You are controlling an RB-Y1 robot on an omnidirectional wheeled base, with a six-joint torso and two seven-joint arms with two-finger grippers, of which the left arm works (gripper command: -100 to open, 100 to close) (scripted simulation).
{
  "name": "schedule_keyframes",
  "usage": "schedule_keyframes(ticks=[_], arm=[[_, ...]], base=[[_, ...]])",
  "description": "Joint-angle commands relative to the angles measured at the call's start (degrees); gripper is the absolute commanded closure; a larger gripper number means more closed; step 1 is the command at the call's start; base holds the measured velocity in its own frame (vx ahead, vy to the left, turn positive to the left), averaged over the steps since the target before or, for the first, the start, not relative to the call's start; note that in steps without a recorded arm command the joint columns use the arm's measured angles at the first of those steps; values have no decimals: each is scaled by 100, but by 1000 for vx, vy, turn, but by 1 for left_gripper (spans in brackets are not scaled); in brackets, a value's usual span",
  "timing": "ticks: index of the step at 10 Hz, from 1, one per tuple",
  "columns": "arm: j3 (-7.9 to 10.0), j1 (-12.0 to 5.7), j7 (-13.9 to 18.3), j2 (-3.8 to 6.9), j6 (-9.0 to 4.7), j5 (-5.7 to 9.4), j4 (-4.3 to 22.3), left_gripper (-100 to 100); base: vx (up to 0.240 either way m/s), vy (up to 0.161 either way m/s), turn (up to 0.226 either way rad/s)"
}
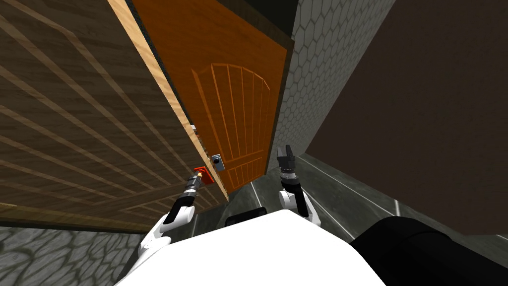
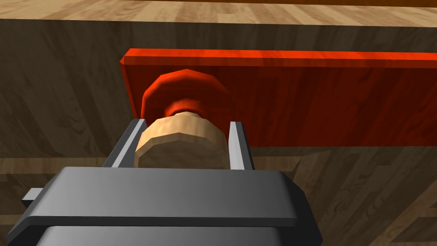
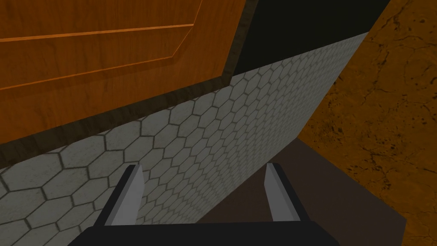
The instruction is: Pull the door open
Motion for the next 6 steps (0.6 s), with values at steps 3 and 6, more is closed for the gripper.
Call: schedule_keyframes(ticks=[3,6], arm=[[-66,237,123,163,12,24,-78,100],[-301,322,305,349,-58,34,-208,100]], base=[[-201,38,-53],[-223,98,-153]])
